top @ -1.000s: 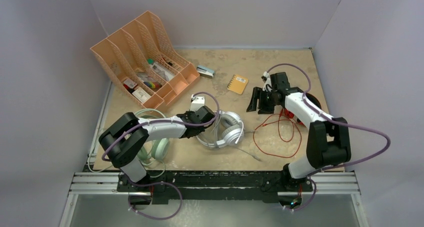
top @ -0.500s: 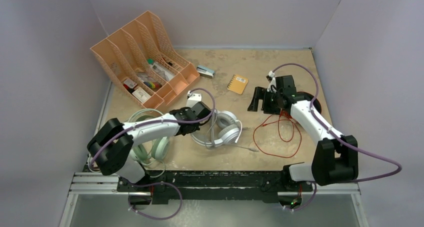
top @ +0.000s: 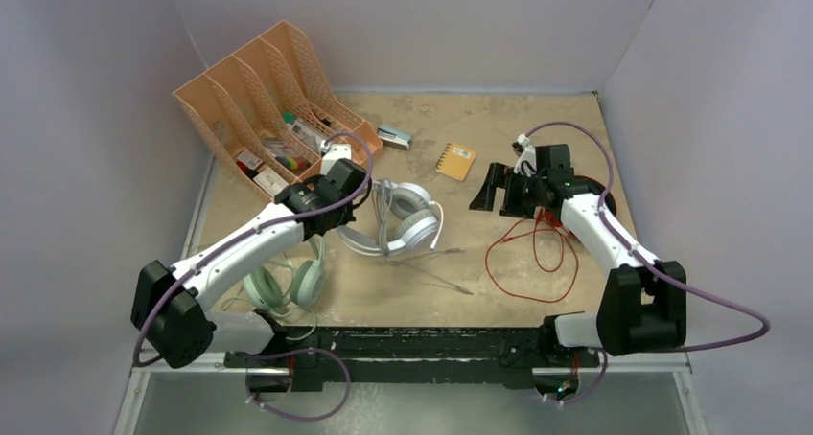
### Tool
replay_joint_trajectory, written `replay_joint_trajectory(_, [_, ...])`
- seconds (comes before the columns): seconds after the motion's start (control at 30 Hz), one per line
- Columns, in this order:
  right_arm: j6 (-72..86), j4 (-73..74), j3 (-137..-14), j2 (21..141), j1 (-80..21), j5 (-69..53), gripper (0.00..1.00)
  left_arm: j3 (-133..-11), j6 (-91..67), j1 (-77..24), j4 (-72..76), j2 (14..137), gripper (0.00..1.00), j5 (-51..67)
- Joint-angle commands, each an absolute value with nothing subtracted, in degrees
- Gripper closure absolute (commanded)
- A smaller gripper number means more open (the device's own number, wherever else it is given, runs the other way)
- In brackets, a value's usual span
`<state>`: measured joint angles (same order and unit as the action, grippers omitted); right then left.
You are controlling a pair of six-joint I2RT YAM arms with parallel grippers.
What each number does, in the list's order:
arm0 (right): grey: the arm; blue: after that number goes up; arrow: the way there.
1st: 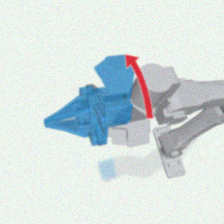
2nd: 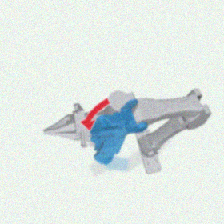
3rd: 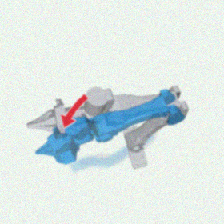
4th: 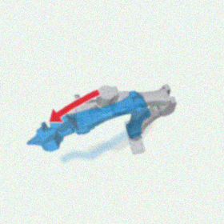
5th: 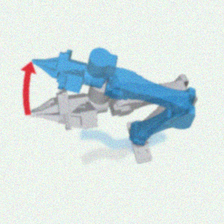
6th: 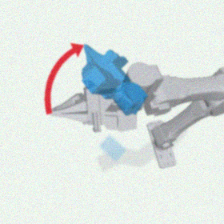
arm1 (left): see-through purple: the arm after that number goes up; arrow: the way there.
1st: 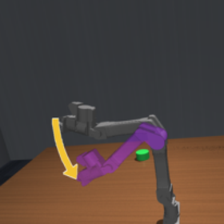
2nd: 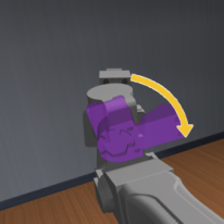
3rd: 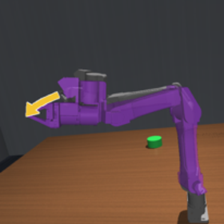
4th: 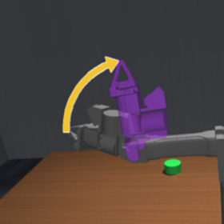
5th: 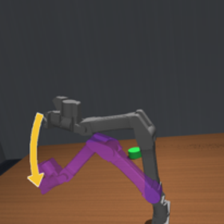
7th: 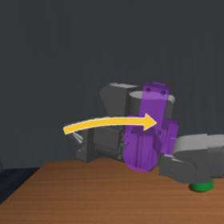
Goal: Wrap the headphones
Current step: Pick up the headphones from the center of the board, then wrap the headphones cable around the headphones.
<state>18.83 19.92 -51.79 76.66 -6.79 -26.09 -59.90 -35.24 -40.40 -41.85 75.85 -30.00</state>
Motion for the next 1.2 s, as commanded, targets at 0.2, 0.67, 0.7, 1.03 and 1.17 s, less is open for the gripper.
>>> replay_joint_trajectory(0.2, [34.3, 11.7, -51.8, 78.7, -7.9, -43.0, 0.01, -74.4, -34.9, -38.7, -43.6, 73.1, 1.00, -33.6])
replay_joint_trajectory(0.67, [82.3, -0.3, -45.9, 82.9, -19.0, -39.6, 0.01, -85.5, -36.5, -38.0, -43.3, 75.7, 1.00, -38.4])
replay_joint_trajectory(0.7, [84.6, -2.1, -45.7, 83.5, -20.1, -39.7, 0.01, -86.0, -36.6, -38.0, -43.1, 75.8, 1.00, -38.4])
replay_joint_trajectory(1.03, [101.8, -12.0, -44.1, 88.4, -28.2, -37.5, 0.02, -87.6, -36.3, -37.8, -42.4, 76.1, 1.00, -37.7])
replay_joint_trajectory(1.17, [106.8, -14.6, -42.6, 87.7, -30.1, -35.3, 0.03, -86.9, -36.4, -37.9, -41.6, 75.4, 1.00, -37.4])
